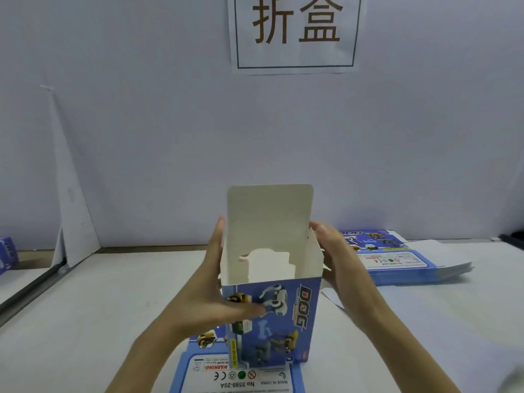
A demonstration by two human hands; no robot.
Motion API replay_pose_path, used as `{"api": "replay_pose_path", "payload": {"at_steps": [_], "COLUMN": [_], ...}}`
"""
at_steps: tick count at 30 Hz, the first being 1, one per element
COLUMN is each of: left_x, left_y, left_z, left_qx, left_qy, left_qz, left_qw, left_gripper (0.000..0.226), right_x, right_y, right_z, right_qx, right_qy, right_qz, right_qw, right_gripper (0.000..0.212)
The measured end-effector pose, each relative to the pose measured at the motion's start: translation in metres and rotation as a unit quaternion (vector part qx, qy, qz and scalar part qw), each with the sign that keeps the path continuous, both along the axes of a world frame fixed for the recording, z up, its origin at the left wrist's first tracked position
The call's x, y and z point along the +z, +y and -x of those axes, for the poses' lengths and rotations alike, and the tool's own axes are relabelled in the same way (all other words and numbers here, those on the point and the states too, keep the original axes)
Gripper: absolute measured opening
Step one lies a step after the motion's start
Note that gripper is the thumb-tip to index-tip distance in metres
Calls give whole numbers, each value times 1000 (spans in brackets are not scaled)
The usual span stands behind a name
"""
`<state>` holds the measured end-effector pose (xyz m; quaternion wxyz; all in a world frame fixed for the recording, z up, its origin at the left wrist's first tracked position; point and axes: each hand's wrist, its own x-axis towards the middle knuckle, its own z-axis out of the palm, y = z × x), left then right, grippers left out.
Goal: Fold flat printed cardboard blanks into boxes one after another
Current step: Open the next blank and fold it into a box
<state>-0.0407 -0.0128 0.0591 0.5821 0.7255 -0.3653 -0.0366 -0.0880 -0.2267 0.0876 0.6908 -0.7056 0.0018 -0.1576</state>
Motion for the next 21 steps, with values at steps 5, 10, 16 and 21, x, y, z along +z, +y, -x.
{"api": "replay_pose_path", "payload": {"at_steps": [5, 10, 16, 21], "left_x": [-3, -9, -18, -12], "left_y": [-5, -3, -10, -7], "left_z": [-3, -9, -13, -8], "left_qx": [-9, 21, 24, 101], "left_qy": [3, -27, -47, -159], "left_qz": [11, 5, 16, -4], "left_qw": [1000, 999, 998, 982], "left_gripper": [123, 125, 119, 124], "right_x": [-14, -35, -65, -55], "right_y": [-5, -6, 15, 0], "right_z": [6, -9, -16, -9], "right_qx": [30, 58, 49, -91], "right_qy": [-37, -44, -18, -238], "right_qz": [3, -174, -117, 76], "right_qw": [999, 982, 992, 964], "right_gripper": [50, 42, 48, 38]}}
